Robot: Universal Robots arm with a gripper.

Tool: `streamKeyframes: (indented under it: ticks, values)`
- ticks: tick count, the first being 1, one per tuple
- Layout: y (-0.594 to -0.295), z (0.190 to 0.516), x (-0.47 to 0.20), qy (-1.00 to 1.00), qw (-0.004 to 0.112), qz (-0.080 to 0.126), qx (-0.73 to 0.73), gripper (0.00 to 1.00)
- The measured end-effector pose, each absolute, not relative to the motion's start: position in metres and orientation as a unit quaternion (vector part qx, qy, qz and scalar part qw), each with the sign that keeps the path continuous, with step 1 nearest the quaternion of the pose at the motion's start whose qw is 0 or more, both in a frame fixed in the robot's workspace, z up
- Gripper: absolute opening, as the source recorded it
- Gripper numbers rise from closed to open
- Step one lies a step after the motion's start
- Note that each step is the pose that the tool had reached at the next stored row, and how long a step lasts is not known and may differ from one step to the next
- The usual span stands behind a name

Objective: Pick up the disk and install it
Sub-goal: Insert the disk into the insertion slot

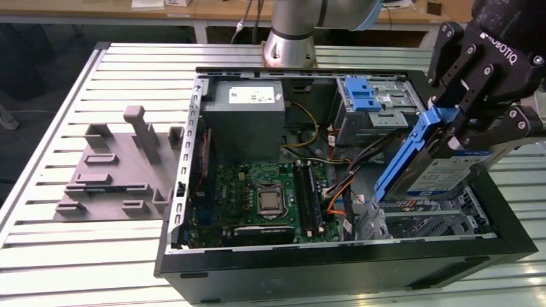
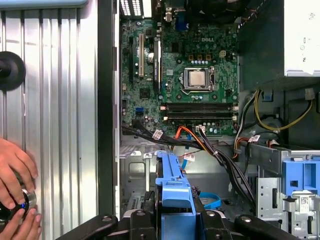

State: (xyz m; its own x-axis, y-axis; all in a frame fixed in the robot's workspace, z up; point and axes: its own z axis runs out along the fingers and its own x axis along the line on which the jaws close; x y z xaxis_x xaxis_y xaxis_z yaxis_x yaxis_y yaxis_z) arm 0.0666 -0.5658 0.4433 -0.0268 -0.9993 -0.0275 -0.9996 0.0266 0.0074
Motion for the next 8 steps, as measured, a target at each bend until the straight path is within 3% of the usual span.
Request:
streamKeyframes:
  ticks: [8]
  values:
    - [-0.5659, 0.4382, 0.0706, 0.716, 0.007, 0.012, -0.698, 0.36]
